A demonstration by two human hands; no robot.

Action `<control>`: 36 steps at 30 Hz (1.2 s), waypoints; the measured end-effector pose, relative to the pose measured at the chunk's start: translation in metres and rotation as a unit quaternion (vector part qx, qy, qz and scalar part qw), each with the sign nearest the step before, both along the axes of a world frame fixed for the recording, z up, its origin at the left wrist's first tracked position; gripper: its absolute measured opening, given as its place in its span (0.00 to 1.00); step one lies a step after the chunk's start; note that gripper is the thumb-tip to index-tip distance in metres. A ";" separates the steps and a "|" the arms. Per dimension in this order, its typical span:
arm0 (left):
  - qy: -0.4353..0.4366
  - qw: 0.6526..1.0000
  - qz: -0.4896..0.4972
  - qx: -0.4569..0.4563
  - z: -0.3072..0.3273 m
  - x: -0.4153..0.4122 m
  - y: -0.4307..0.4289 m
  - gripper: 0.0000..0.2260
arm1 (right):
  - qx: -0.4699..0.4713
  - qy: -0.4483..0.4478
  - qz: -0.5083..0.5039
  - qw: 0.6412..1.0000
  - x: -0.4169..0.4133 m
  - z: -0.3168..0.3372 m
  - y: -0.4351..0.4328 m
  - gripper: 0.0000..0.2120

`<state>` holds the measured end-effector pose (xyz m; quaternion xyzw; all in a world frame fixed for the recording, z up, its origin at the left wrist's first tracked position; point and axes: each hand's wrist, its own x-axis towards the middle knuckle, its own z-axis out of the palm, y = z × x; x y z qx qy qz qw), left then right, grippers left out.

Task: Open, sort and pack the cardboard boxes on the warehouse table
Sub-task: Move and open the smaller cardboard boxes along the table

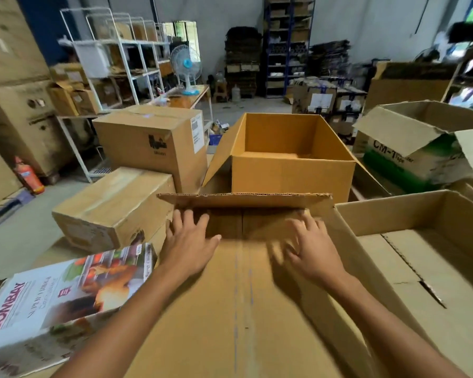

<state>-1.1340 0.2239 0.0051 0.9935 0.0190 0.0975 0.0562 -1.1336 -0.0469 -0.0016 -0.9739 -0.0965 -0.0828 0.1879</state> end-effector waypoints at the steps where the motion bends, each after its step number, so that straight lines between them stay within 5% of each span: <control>1: -0.015 1.000 0.005 -0.007 0.001 0.014 0.003 0.27 | -0.025 -0.015 -0.003 1.000 0.020 0.004 -0.004 0.30; 6: 0.023 0.999 0.032 -0.032 -0.019 0.082 0.029 0.30 | -0.001 0.049 -0.040 0.998 0.102 -0.007 -0.017 0.36; 9: 0.077 0.995 0.035 -0.049 -0.040 0.102 0.042 0.29 | 0.025 0.115 -0.026 0.993 0.115 -0.031 -0.014 0.29; 20: 0.088 0.980 0.136 -0.120 -0.045 0.104 0.037 0.39 | 0.003 0.106 -0.017 0.994 0.107 -0.038 -0.023 0.30; 36: 0.071 0.986 0.114 -0.095 -0.045 0.081 0.046 0.18 | -0.052 0.128 -0.052 0.989 0.070 -0.046 -0.029 0.34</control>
